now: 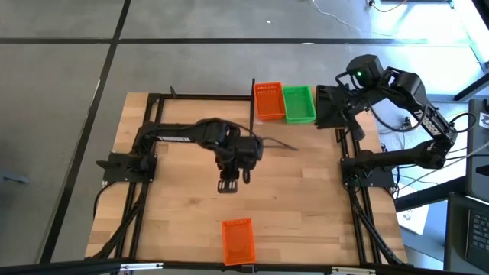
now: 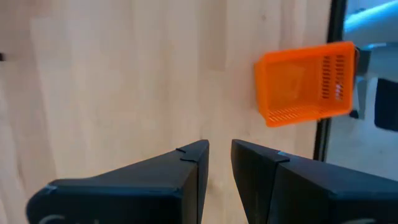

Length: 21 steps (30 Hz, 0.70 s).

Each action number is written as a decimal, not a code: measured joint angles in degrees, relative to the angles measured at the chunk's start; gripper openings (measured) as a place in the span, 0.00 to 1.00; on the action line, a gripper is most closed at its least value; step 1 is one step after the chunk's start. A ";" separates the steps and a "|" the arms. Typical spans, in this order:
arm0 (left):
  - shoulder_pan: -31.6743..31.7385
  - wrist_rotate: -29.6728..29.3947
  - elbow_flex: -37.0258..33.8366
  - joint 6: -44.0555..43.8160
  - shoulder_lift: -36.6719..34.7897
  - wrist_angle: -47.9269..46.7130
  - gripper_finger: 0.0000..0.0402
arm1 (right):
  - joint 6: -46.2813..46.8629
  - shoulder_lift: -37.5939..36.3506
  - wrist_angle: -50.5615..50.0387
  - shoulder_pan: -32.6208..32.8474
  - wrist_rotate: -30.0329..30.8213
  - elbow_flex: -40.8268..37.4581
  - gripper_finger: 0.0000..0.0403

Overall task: Stack baskets on shelf by color
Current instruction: Stack the orange bin on top of the orange bins on the shelf

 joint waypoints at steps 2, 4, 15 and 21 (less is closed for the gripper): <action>-1.59 -0.02 0.00 0.00 0.00 0.04 0.15 | -0.32 0.00 0.02 0.00 -4.47 0.00 0.16; -3.17 -0.82 0.00 -0.27 0.00 0.50 0.15 | -1.42 0.00 0.02 0.00 -6.88 0.00 0.16; -8.92 -7.10 -0.02 -8.41 1.52 4.02 0.15 | -10.74 -2.59 -1.27 1.06 -6.32 -0.02 0.16; -11.78 -10.52 -0.04 -16.16 5.03 6.94 0.15 | -14.82 -4.94 -1.58 3.65 -5.23 -0.02 0.16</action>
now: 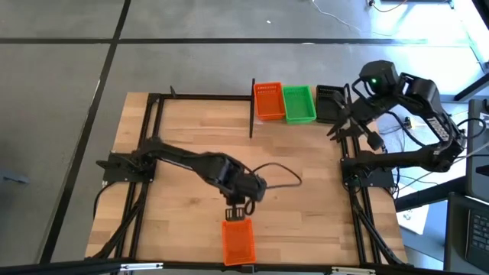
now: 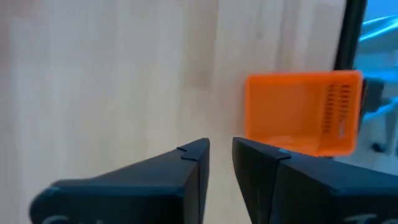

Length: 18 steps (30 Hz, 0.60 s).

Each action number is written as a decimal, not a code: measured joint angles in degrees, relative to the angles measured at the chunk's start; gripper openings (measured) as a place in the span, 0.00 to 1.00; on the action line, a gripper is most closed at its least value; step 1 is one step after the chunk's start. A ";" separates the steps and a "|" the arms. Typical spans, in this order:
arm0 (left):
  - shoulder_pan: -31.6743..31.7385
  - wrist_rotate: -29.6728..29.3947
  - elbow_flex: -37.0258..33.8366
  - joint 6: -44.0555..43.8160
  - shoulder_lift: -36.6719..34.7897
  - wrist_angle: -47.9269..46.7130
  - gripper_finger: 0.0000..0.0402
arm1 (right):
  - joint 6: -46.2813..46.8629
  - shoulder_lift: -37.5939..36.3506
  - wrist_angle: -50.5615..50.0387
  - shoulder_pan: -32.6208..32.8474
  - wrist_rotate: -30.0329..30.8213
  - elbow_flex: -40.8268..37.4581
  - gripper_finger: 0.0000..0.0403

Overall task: Stack baskets on shelf by color
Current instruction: Stack the orange bin on top of the orange bins on the shelf

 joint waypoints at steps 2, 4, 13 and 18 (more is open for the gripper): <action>-1.15 0.29 0.06 -1.57 1.95 2.09 0.15 | 0.01 -0.44 -0.25 1.17 4.33 0.00 0.16; -2.47 0.34 -0.07 -2.37 4.17 2.36 0.15 | 0.00 -0.50 -1.48 2.67 10.85 0.00 0.16; -6.37 -0.06 -0.05 -6.40 10.01 8.16 0.15 | -0.18 -0.33 -6.31 7.50 19.86 -0.04 0.16; -8.02 -4.55 0.12 -9.01 11.88 8.39 0.15 | -0.18 -0.30 -6.40 9.08 19.88 -0.04 0.16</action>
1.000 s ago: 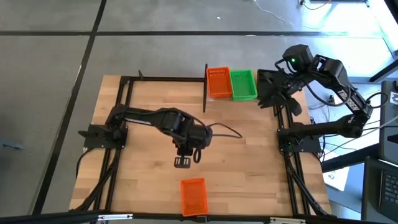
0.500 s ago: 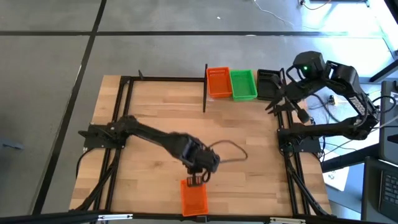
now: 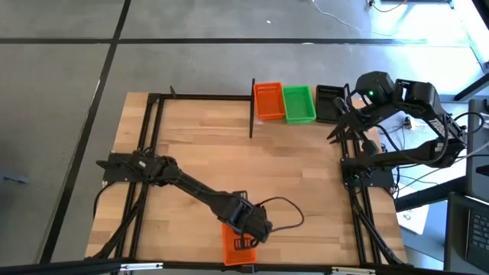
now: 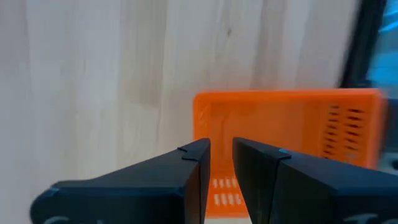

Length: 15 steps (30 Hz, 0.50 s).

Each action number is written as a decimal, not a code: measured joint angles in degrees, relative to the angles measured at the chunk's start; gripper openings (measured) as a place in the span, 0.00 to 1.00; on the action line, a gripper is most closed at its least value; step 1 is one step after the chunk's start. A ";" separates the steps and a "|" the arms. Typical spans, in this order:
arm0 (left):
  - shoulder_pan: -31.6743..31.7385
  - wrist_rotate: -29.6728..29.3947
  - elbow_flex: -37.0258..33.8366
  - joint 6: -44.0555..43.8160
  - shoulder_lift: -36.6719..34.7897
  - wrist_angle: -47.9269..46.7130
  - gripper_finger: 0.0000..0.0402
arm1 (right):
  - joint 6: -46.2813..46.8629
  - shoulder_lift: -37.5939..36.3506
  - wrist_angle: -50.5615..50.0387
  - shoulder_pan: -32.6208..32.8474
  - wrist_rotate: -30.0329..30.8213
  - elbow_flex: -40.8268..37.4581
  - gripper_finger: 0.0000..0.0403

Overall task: Stack baskets on shelf by color
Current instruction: Stack the orange bin on top of the orange bins on the shelf

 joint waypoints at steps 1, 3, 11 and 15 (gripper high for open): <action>-0.37 -1.10 -0.08 -0.54 0.31 -0.76 0.15 | 0.00 0.02 0.00 0.18 0.00 0.00 0.16; -0.89 -2.47 -0.11 -1.51 1.19 -1.94 0.15 | 0.00 0.01 0.00 0.53 0.00 0.00 0.16; -1.85 -2.78 -0.17 -3.58 4.47 -1.41 0.15 | 0.00 0.02 0.02 0.77 0.02 0.00 0.16; -1.68 -4.94 -0.07 -3.39 5.29 -2.37 0.15 | 0.02 0.02 0.02 0.75 0.04 0.00 0.16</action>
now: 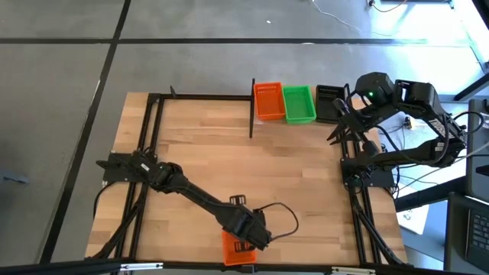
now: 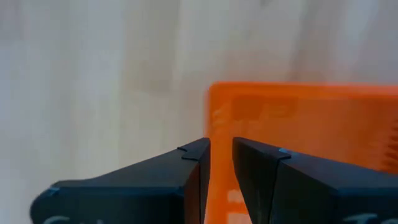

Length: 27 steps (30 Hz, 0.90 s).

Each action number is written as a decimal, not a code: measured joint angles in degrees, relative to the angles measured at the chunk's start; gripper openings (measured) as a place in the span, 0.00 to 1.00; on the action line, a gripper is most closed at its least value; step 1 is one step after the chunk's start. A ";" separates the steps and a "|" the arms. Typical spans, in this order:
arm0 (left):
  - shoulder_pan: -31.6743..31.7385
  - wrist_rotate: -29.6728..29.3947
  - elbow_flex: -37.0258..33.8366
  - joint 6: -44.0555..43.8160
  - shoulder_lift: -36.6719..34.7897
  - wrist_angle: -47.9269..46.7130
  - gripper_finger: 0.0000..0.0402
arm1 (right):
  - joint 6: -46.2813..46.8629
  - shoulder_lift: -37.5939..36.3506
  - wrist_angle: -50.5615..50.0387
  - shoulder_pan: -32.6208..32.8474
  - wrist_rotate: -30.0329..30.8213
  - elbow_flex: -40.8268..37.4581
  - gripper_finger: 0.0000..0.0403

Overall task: Stack baskets on shelf by color
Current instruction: Stack the orange bin on top of the orange bins on the shelf

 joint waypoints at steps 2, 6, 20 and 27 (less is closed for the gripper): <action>0.00 -0.84 -0.08 -0.02 0.12 -1.27 0.15 | 0.00 0.00 0.01 0.00 -0.01 0.00 0.16; -0.03 -0.68 -0.01 0.50 -0.10 -0.95 0.15 | 0.18 0.00 0.02 0.00 0.00 0.00 0.16; -0.09 1.93 -5.60 1.46 -0.08 1.03 0.15 | 0.22 0.00 0.07 0.00 0.00 0.00 0.16; -0.13 4.34 -11.01 1.32 -0.14 4.99 0.15 | 0.31 0.00 0.07 0.00 0.00 0.00 0.16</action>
